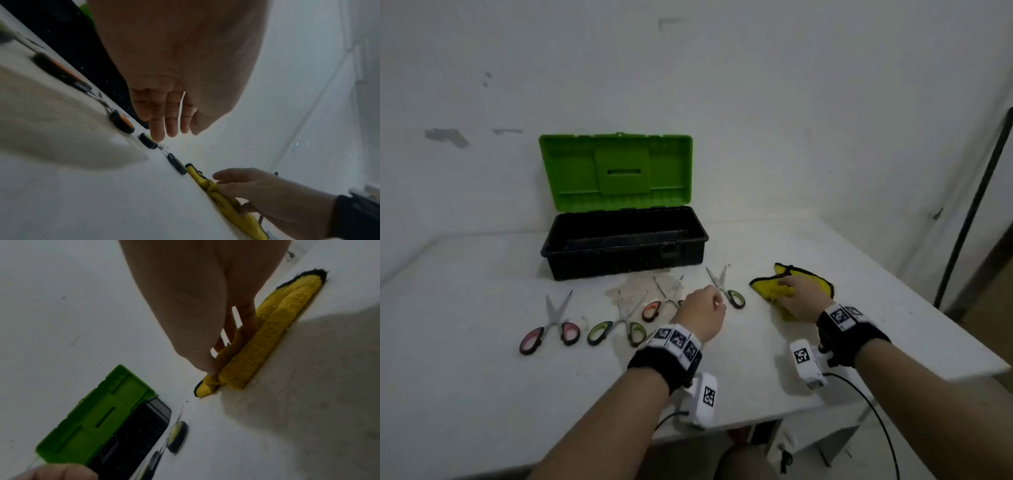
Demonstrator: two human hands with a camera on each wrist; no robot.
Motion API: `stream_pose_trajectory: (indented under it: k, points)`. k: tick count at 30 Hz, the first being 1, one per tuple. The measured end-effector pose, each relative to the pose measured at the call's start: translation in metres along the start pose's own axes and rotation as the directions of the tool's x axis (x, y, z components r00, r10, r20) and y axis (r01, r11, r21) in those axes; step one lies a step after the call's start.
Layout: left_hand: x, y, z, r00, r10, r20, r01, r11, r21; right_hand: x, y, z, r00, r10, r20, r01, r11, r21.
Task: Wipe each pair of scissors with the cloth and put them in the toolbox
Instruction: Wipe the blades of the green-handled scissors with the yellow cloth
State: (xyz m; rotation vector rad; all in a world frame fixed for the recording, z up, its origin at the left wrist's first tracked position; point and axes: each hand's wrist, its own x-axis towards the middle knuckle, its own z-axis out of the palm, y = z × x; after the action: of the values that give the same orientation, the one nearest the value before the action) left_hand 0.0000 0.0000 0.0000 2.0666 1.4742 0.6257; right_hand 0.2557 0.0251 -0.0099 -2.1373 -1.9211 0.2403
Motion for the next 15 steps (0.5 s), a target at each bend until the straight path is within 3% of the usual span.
stream_pose_trajectory:
  k: [5,9,15]
  points:
    - [0.041,0.006,0.002,0.999,-0.049,0.019,0.044,0.981,0.187,0.005,-0.009,-0.003,0.993,0.077,0.087,-0.067,0.991,-0.111]
    - [0.069,0.005,0.006,0.994,-0.101,0.052,0.077,0.935,0.347,0.017,-0.014,-0.01,0.989,0.071,0.13,-0.044,0.979,-0.201]
    - [0.09,0.005,0.021,0.986,-0.138,0.093,0.088,0.908,0.41,0.033,-0.008,-0.016,0.98,0.075,0.185,-0.048,0.988,-0.143]
